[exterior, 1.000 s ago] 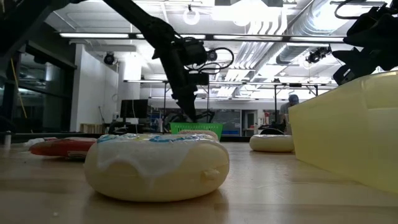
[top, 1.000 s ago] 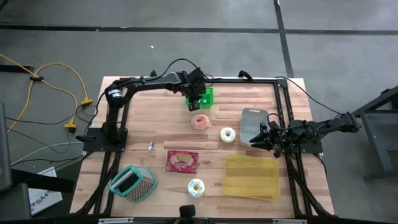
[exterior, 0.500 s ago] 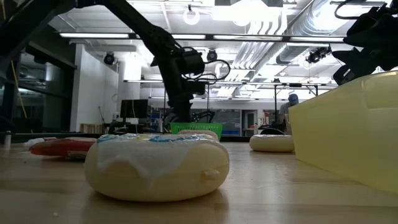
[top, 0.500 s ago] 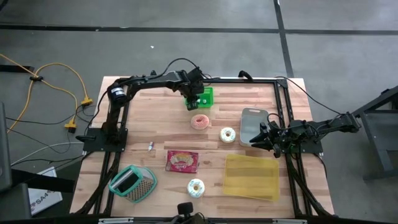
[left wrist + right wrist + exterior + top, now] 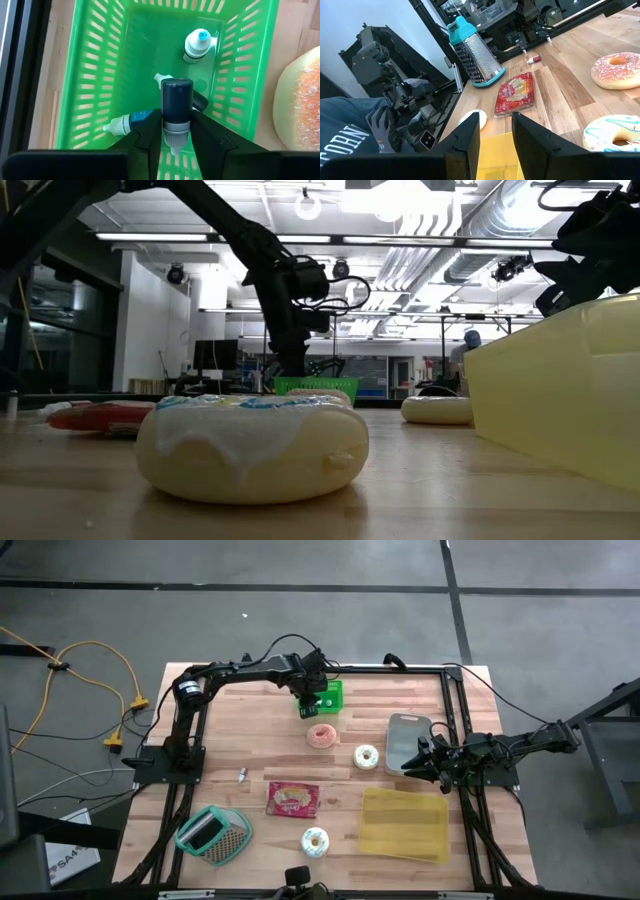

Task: Pick & Place Food Item
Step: Put the violet food coloring bottle into the green bin, then put the red food coloring bottle into the green bin

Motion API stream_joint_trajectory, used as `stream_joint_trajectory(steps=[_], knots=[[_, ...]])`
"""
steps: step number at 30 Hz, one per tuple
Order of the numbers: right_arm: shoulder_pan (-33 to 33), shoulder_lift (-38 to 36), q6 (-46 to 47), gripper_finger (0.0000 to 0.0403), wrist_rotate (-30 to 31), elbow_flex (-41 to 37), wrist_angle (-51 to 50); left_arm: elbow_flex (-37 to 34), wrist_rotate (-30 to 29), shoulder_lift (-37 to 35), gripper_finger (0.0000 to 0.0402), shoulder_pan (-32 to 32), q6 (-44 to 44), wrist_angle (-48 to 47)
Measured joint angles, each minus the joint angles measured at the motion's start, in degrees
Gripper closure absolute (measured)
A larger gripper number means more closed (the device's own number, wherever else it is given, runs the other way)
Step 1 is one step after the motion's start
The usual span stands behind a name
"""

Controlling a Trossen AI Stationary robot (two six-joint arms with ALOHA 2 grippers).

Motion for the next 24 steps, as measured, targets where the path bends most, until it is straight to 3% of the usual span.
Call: stream_joint_trajectory(steps=[16,24], knots=[[-0.01,0.0,-0.01,0.0302,0.0,0.0,-0.04,0.01,-0.05,-0.43,0.0299,-0.07,0.25,-0.32],[-0.02,0.0,0.0,0.0302,0.0,0.02,-0.07,0.86,-3.09,-7.52,0.0299,-1.67,1.08,-3.74]])
